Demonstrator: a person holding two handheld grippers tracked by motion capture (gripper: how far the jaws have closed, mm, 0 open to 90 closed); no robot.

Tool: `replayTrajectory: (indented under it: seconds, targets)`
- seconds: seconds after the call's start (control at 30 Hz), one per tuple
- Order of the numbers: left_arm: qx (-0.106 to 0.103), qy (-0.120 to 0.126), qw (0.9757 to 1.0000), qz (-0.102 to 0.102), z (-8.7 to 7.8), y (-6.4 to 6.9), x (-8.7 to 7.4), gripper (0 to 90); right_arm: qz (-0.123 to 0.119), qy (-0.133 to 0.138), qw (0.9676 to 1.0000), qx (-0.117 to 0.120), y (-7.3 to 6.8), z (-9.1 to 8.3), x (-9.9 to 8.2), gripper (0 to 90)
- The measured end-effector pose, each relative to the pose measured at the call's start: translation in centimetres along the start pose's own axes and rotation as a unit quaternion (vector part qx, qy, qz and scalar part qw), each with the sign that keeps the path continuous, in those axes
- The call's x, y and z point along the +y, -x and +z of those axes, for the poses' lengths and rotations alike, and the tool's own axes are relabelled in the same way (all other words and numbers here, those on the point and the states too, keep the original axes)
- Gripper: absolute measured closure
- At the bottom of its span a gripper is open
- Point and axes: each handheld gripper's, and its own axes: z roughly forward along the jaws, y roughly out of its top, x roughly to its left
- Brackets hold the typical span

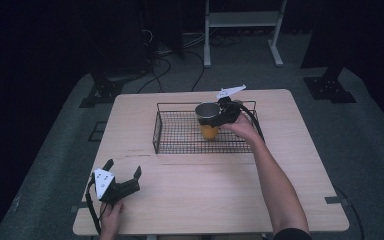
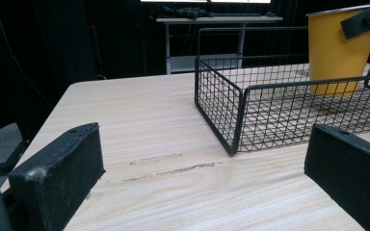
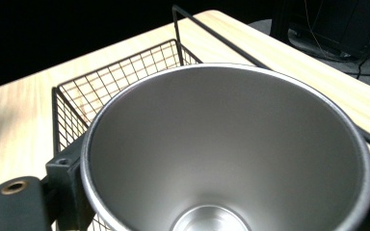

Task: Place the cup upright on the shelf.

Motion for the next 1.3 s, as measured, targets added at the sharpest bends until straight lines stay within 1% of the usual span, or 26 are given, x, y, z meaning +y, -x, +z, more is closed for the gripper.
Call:
replayTrajectory:
  seconds: [0.13, 0.2, 0.23, 0.4, 0.5, 0.57, 0.63, 0.87, 1.07, 1.17, 1.3]
  targets:
    - [0.0, 0.0, 1.0, 0.0, 0.0, 0.0, 0.0, 0.0, -0.003, -0.002, 1.0, -0.001, 0.0, 0.2, -0.3, 10.4]
    - [0.0, 0.0, 1.0, 0.0, 0.0, 0.0, 0.0, 0.0, -0.007, -0.007, 0.9999, -0.005, 0.0, 0.3, -0.6, 10.4]
    - [0.0, 0.0, 1.0, 0.0, 0.0, 0.0, 0.0, 0.0, -0.012, -0.016, 0.9998, -0.009, 0.0, 0.4, -0.9, 10.2]
    - [0.001, -0.001, 1.0, 0.001, 0.0, 0.0, 0.0, 0.0, -0.017, -0.028, 0.9993, -0.017, 0.2, 0.2, -1.5, 9.9]
    - [0.001, -0.001, 1.0, 0.001, 0.0, 0.0, 0.0, 0.0, -0.02, -0.024, 0.9993, -0.022, 0.2, 0.0, -1.8, 10.0]
    - [0.0, -0.001, 1.0, 0.002, 0.0, 0.0, 0.0, 0.0, -0.025, -0.03, 0.999, -0.023, 0.2, -0.1, -1.9, 10.0]
    - [0.001, -0.001, 1.0, 0.002, 0.0, 0.0, 0.0, 0.0, -0.029, -0.034, 0.9987, -0.024, 0.2, -0.2, -1.9, 10.0]
    - [0.001, -0.001, 1.0, 0.002, 0.0, 0.0, 0.0, 0.0, -0.039, -0.038, 0.9983, -0.022, 0.0, -0.1, -1.9, 9.9]
    - [0.0, -0.001, 1.0, 0.001, 0.0, 0.0, 0.0, 0.0, -0.04, -0.039, 0.9982, -0.021, -0.1, -0.1, -1.9, 9.1]
    - [0.0, -0.001, 1.0, 0.001, 0.0, 0.0, 0.0, 0.0, -0.046, -0.04, 0.998, -0.019, -0.2, -0.1, -1.9, 8.2]
    - [0.001, -0.001, 1.0, 0.001, 0.0, 0.0, 0.0, 0.0, -0.047, -0.042, 0.9979, -0.017, -0.3, 0.1, -1.9, 7.1]
